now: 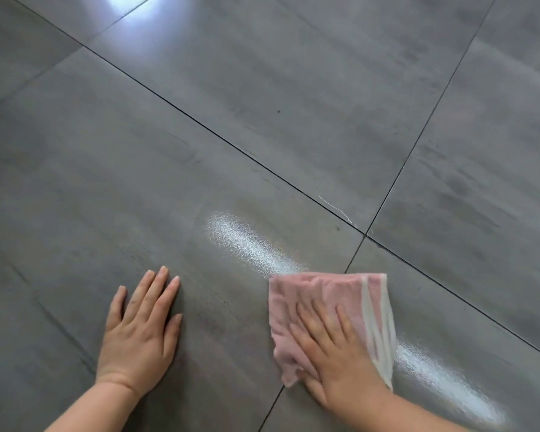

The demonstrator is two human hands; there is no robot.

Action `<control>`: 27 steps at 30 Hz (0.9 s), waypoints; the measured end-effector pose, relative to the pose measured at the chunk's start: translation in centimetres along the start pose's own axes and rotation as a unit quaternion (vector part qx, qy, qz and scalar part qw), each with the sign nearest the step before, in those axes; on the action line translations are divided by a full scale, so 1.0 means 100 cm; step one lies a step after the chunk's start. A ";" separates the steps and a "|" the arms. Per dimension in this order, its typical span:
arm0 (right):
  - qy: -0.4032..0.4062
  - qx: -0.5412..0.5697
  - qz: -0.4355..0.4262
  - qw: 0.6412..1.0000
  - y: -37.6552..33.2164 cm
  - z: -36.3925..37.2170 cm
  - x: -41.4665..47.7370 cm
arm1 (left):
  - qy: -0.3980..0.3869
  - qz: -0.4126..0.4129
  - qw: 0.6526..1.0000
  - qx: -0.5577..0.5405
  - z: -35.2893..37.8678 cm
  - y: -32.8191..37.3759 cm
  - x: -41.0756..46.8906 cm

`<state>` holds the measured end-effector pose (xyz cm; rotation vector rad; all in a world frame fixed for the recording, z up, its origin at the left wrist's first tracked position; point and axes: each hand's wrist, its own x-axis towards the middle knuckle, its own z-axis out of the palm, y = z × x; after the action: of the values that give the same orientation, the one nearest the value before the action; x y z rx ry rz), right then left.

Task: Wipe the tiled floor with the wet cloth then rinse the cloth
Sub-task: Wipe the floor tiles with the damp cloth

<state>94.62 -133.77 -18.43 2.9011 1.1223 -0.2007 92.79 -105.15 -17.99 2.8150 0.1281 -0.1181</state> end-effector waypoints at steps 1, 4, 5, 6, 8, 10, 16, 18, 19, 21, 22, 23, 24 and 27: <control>-0.024 -0.004 -0.035 0.999 -0.013 0.001 -0.012 | -0.002 -0.002 1.000 0.005 0.000 0.000 0.000; -0.044 0.020 -0.118 0.992 -0.040 0.000 0.011 | -0.006 -0.009 1.000 0.008 0.001 0.001 -0.001; -0.055 0.010 -0.123 0.991 -0.042 -0.001 0.034 | -0.006 -0.011 1.000 0.004 0.001 0.002 -0.001; -0.057 0.010 -0.110 0.992 -0.041 -0.008 0.059 | -0.007 -0.013 1.000 0.001 0.000 0.002 -0.002; -0.032 0.026 -0.036 0.999 -0.027 -0.027 0.101 | -0.002 -0.017 1.000 0.000 0.001 0.003 -0.003; -0.039 0.015 0.017 0.999 0.000 -0.034 0.118 | 0.001 -0.018 1.000 0.005 0.003 0.002 -0.003; -0.022 0.069 -0.011 0.997 -0.004 -0.018 0.030 | 0.005 -0.016 1.000 0.007 0.005 -0.001 -0.002; -0.065 0.078 -0.054 0.993 -0.031 -0.019 0.015 | 0.004 -0.016 1.000 0.008 0.005 -0.001 -0.002; -0.077 0.082 -0.073 0.991 -0.041 -0.021 0.017 | 0.006 -0.014 1.000 0.010 0.005 -0.001 -0.002; -0.055 0.109 -0.097 0.988 -0.052 -0.023 0.036 | 0.003 -0.012 1.000 0.010 0.004 -0.001 -0.002; -0.039 0.125 -0.094 0.987 -0.054 -0.025 0.048 | -0.003 -0.012 1.000 0.013 0.003 -0.001 -0.002; -0.028 0.143 -0.085 0.986 -0.054 -0.031 0.060 | -0.016 -0.014 1.000 0.018 0.001 -0.001 -0.001; -0.026 0.161 -0.075 0.984 -0.052 -0.038 0.069 | -0.028 -0.014 0.999 0.022 -0.001 -0.001 0.001; -0.099 0.229 -0.025 0.968 -0.042 -0.072 0.074 | -0.081 0.008 0.995 0.060 -0.008 -0.004 0.000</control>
<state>98.04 -125.21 -12.10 3.1328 1.2554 -0.8374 92.78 -104.53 -17.40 2.9099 0.0637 -0.3616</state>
